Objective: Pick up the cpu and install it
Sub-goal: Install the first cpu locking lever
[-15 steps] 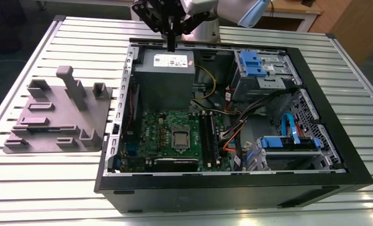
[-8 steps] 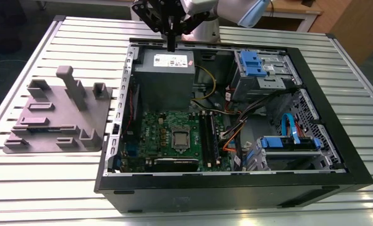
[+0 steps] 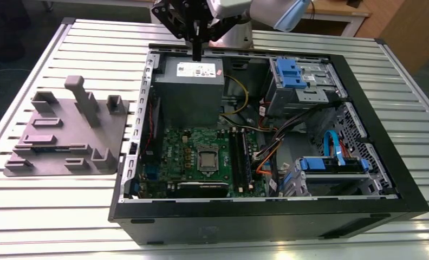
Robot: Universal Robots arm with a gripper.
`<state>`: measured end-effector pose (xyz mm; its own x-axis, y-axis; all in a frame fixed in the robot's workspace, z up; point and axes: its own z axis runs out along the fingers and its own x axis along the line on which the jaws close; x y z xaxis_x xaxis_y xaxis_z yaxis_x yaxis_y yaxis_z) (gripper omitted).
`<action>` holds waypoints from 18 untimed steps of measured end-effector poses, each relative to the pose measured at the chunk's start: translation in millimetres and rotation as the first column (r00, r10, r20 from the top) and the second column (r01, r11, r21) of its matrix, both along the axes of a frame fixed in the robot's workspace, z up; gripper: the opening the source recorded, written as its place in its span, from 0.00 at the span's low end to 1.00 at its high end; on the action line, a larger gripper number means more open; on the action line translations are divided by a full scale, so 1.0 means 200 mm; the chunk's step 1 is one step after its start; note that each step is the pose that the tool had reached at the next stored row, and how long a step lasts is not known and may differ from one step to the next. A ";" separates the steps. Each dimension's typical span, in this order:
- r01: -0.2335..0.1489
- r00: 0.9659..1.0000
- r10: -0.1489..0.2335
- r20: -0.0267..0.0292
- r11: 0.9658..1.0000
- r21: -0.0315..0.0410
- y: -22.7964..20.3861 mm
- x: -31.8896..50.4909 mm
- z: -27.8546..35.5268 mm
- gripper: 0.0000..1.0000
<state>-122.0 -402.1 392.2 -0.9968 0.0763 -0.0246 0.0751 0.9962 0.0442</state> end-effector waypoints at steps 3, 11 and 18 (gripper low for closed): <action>0.000 1.000 0.000 0.000 1.000 -0.001 0.000 0.000 -0.001 0.11; -0.111 0.994 0.111 0.000 0.994 -0.005 -0.001 0.000 -0.018 0.11; -0.134 0.991 0.134 -0.003 0.991 -0.016 -0.039 0.001 -0.033 0.11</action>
